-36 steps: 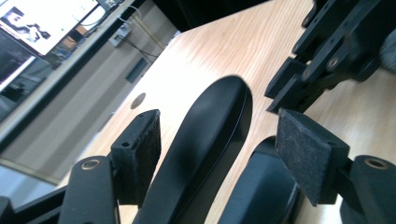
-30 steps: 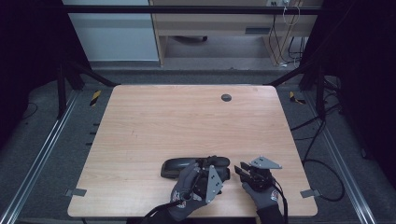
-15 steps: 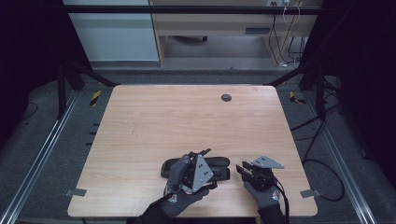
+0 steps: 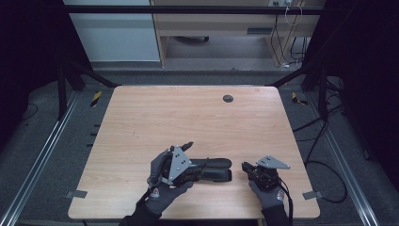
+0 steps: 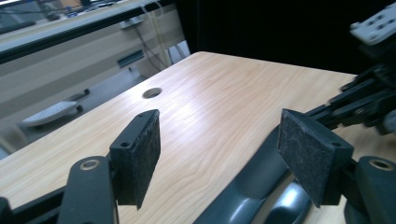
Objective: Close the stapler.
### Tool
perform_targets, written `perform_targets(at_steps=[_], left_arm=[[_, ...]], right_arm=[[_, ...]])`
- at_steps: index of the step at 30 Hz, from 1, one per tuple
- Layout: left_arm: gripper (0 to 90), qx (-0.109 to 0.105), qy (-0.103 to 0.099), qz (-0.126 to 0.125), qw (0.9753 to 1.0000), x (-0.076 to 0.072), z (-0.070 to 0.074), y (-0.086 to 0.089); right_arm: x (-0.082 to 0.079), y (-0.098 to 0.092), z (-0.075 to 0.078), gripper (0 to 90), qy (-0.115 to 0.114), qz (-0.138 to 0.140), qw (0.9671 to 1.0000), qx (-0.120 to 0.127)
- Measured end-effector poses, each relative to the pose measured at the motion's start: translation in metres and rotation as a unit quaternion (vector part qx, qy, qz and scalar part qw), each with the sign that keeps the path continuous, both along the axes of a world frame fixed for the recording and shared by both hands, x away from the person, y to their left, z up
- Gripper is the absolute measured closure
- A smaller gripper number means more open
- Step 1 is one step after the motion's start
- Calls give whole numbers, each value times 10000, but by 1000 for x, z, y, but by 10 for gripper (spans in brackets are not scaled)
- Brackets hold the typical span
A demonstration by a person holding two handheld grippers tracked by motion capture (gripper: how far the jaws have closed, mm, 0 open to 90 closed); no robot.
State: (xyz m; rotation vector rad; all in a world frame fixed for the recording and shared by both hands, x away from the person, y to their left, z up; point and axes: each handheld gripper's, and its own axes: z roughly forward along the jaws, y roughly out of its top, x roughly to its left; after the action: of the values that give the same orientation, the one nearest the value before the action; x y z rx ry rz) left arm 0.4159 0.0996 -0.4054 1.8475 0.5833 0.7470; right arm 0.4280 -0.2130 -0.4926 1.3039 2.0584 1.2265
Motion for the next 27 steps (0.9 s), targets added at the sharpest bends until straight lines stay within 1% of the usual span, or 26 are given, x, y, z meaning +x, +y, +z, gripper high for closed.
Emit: perform_targets(at_steps=[2, 4, 5, 6, 7, 12, 14, 17, 18, 19, 21, 23, 25, 27], left_arm=[[296, -64, 81, 94, 9999, 2, -1, 10], [298, -72, 99, 219, 9997, 5, -2, 20], [299, -84, 140, 290, 9994, 5, -3, 27], [300, -77, 139, 345, 9993, 6, -4, 32], [300, -91, 189, 394, 9990, 6, -4, 36], [305, -120, 307, 677, 9972, 10, -9, 61], [314, -108, 311, 808, 9962, 10, -9, 70], [320, -184, 294, 942, 9949, 10, -10, 81], [320, -133, 236, 980, 9948, 11, -10, 85], [324, -110, 246, 1027, 9943, 11, -11, 89], [328, -123, 315, 1119, 9931, 10, -13, 96], [330, -128, 344, 1220, 9919, 10, -17, 105], [332, -173, 399, 1290, 9907, 9, -22, 112], [332, -151, 476, 1402, 9889, 9, -29, 121]], right_arm=[[0, -1, 3, 900, -65, -23, 10000, 0], [0, -3, 6, 900, -69, 14, 9999, 91], [0, -3, 8, 900, -69, 20, 9999, 106], [0, -3, 10, 900, -93, 30, 9999, 123], [0, -3, 11, 900, -108, 52, 9998, 147], [-2, 0, 22, 900, -225, 132, 9995, 187], [-3, 2, 26, 900, -273, 193, 9992, 215], [-4, 7, 32, 900, -293, 279, 9988, 275], [-5, 8, 34, 900, -298, 299, 9987, 297], [-5, 10, 36, 900, -317, 335, 9985, 300], [-6, 14, 41, 900, -353, 399, 9981, 310], [-6, 16, 46, 900, -382, 432, 9977, 347], [-6, 19, 50, 900, -405, 460, 9975, 339], [-6, 21, 54, 900, -429, 494, 9972, 353]])
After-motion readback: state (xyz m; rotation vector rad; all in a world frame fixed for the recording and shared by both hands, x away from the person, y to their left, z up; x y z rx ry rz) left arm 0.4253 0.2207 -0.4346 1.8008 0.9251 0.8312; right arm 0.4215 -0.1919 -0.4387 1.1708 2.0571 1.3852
